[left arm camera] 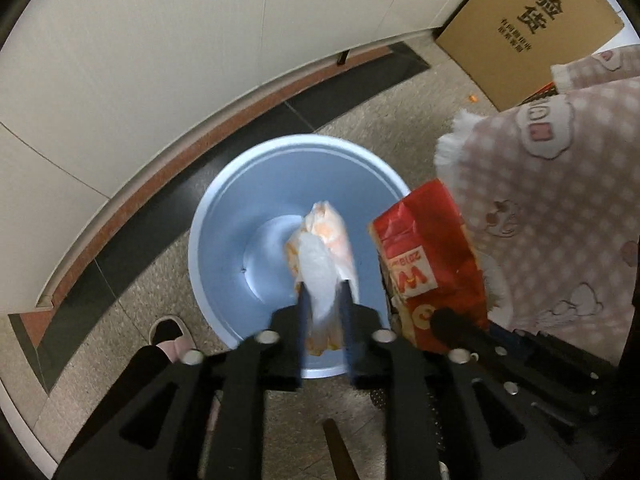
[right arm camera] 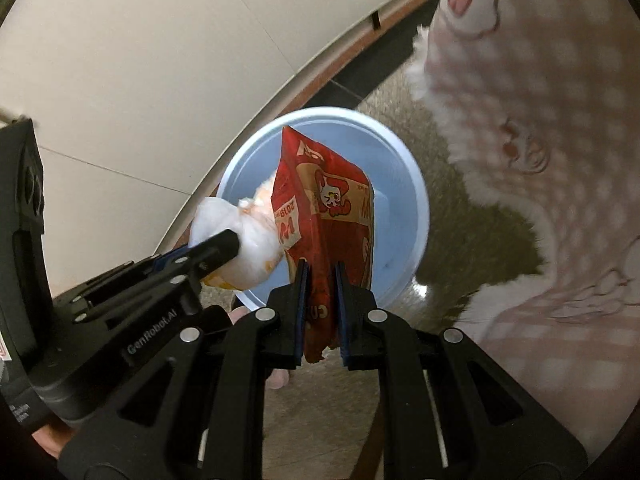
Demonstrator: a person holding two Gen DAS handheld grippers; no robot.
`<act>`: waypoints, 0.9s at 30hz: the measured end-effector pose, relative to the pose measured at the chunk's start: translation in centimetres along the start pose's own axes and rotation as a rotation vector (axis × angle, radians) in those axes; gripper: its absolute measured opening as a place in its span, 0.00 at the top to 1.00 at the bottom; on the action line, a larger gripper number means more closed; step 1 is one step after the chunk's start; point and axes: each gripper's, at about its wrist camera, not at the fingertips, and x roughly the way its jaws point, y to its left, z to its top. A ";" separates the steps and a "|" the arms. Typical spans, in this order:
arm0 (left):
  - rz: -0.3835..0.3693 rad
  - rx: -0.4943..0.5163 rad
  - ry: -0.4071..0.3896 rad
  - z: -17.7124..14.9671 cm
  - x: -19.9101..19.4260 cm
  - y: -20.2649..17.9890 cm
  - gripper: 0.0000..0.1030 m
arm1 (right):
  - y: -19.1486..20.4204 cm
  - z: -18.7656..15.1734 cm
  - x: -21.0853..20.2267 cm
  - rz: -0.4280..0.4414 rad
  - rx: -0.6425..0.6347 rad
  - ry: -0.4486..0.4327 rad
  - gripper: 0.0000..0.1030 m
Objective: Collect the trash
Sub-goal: 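Carry both items over the blue bin and open both tools to drop them, then move both tools back toward the table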
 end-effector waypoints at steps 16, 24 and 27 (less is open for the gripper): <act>0.117 -0.101 0.004 -0.4 -1.6 3.0 0.38 | 2.2 0.8 0.0 0.011 0.014 -0.030 0.82; 0.119 -0.118 -0.119 -1.7 -9.5 1.9 0.37 | 5.2 -0.3 -7.6 -0.052 -0.100 -0.181 0.65; 0.106 -0.122 -0.224 -2.3 -14.1 1.2 0.37 | 7.6 -1.3 -12.8 -0.084 -0.148 -0.289 0.56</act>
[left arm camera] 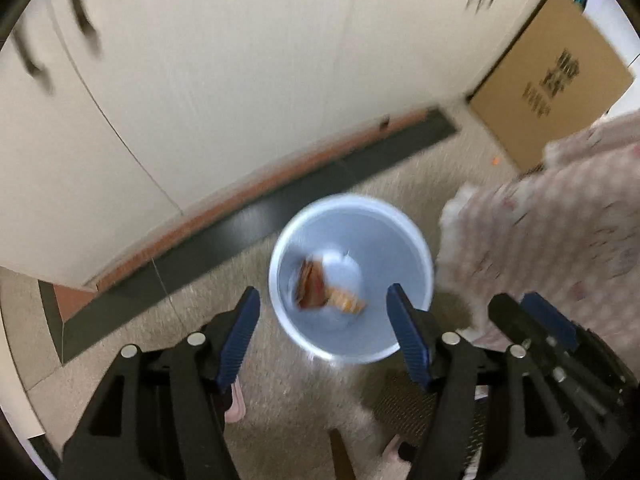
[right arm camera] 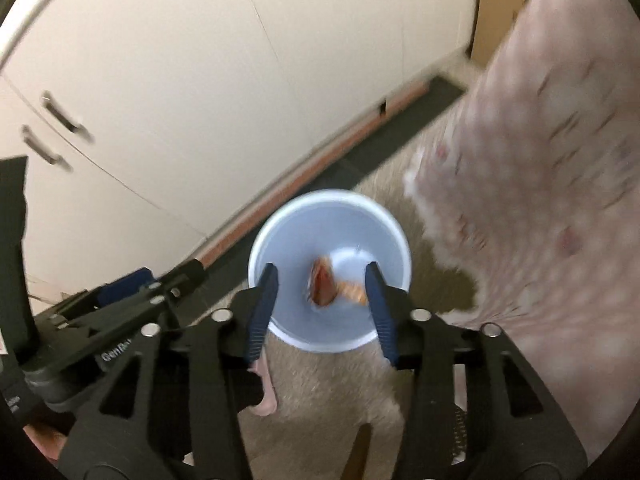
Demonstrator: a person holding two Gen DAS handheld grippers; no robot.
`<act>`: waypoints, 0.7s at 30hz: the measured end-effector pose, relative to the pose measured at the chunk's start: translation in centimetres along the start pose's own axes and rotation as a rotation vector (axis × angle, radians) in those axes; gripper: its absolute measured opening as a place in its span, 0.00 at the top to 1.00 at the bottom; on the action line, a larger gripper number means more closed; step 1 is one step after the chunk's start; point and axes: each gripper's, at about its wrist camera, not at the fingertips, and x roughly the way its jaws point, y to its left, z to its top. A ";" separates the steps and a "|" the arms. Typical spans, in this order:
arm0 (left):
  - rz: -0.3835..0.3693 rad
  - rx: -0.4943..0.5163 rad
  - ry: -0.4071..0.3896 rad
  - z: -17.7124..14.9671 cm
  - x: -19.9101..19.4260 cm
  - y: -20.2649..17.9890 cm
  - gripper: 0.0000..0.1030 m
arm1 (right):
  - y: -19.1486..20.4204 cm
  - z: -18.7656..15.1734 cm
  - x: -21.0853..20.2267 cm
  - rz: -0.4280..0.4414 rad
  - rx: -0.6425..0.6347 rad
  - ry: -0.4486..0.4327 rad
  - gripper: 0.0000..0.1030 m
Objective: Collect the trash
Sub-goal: 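Move both tools back toward the table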
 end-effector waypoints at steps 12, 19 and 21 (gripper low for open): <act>-0.077 0.039 -0.493 -1.5 -21.6 -4.6 0.37 | -0.1 0.6 -21.8 -0.022 0.013 -0.412 0.49; -0.212 0.194 -0.569 -2.9 -27.9 -12.6 0.37 | -5.8 -1.6 -29.9 -0.106 0.093 -0.547 0.44; -0.241 0.247 -0.564 -3.3 -28.4 -15.4 0.37 | -8.2 -2.6 -31.7 -0.159 0.122 -0.574 0.44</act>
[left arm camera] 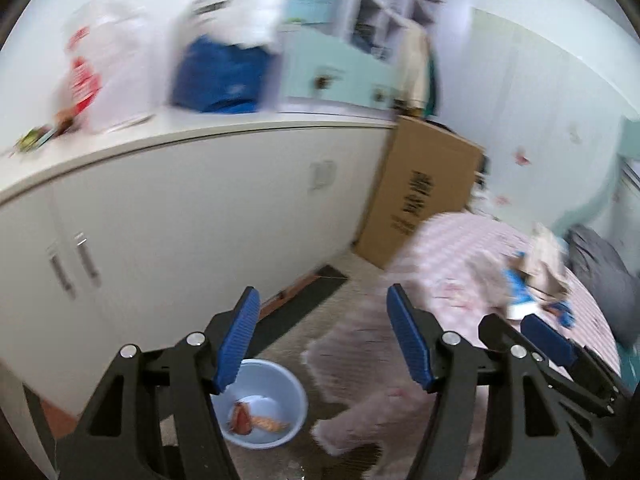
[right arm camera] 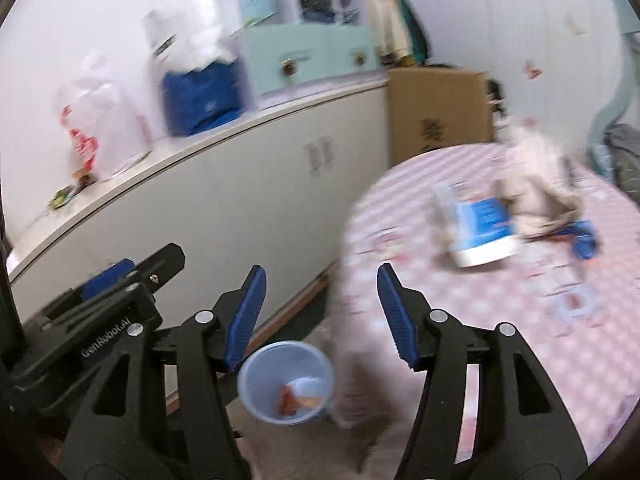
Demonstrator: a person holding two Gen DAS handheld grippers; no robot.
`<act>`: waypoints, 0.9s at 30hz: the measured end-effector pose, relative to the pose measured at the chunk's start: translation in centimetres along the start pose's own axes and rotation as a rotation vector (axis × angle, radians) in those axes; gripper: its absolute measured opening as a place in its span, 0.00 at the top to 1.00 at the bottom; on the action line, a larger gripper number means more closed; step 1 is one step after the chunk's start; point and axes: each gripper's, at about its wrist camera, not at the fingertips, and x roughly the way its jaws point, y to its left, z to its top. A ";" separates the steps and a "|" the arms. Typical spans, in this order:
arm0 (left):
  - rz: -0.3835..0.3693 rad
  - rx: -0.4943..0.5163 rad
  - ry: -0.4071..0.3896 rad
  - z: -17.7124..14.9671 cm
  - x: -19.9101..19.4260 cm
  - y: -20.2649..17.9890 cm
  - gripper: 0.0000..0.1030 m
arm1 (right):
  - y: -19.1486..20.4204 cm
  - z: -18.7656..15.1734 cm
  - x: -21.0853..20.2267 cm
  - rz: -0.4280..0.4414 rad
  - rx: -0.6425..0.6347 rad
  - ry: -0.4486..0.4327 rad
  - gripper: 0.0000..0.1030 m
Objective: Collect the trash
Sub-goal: 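Move both tools back toward the table, then grasp the blue-white tissue pack with the left tool while the right tool grasps the newspaper roll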
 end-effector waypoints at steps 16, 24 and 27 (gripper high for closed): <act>-0.176 0.242 0.164 0.1 8.5 -16.5 0.37 | -20.0 1.5 -2.1 -0.221 0.283 -0.045 0.37; -0.200 0.245 0.292 0.0 14.0 -18.7 0.53 | -26.4 3.8 1.4 -0.141 0.345 -0.034 0.30; -0.211 0.241 0.333 -0.3 15.6 -18.8 0.69 | -28.1 4.5 3.3 -0.123 0.360 0.002 0.28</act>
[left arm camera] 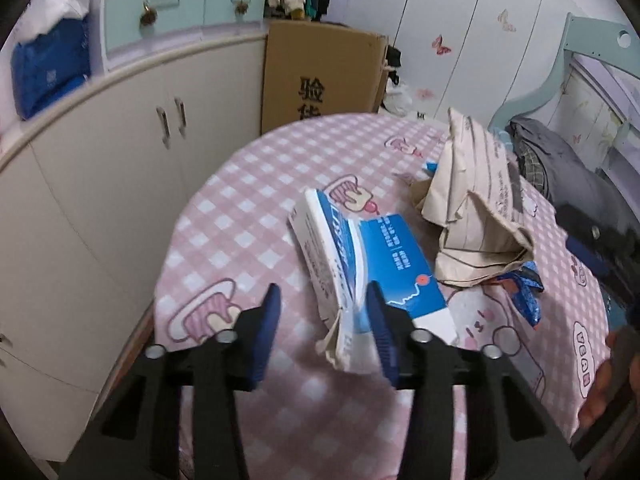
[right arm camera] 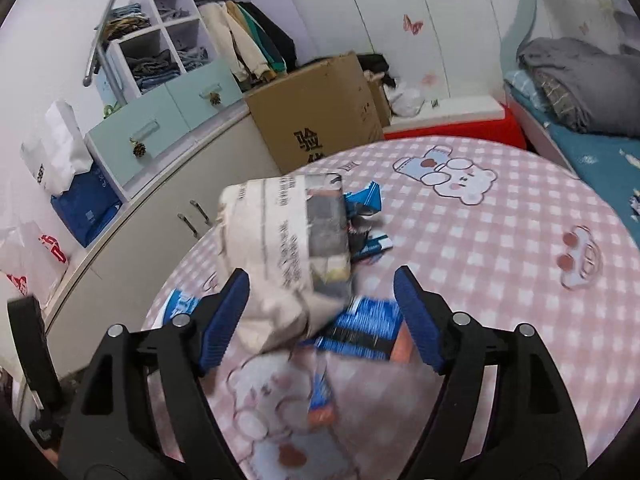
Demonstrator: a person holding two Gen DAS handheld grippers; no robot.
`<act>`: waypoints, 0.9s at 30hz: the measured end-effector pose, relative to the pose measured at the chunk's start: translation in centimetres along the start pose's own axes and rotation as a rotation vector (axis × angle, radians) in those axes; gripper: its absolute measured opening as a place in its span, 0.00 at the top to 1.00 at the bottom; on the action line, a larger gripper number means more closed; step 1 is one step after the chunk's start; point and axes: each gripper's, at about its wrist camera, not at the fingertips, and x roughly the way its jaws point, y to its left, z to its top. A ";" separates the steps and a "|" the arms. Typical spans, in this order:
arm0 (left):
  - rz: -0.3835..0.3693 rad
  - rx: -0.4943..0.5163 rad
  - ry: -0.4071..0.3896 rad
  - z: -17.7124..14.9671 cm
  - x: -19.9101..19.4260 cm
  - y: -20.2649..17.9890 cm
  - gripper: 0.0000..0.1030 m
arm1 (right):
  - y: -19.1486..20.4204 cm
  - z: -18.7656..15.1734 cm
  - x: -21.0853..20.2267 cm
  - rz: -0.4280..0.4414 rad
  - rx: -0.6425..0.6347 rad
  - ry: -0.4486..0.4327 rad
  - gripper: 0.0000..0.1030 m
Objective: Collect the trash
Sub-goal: 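Grasp the blue-white tissue pack with the left tool while the right tool grasps the newspaper roll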
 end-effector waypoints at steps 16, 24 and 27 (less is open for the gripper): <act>-0.009 -0.035 -0.198 2.1 -5.0 1.6 0.86 | -0.7 3.4 6.6 0.145 0.036 0.082 0.35; -0.004 -0.021 -0.207 1.7 -6.7 1.2 0.86 | 1.2 2.7 3.2 0.227 -0.015 0.081 0.60; -0.011 -0.026 -0.208 1.4 -7.2 1.4 0.86 | 2.9 1.8 1.6 0.251 -0.053 0.094 0.64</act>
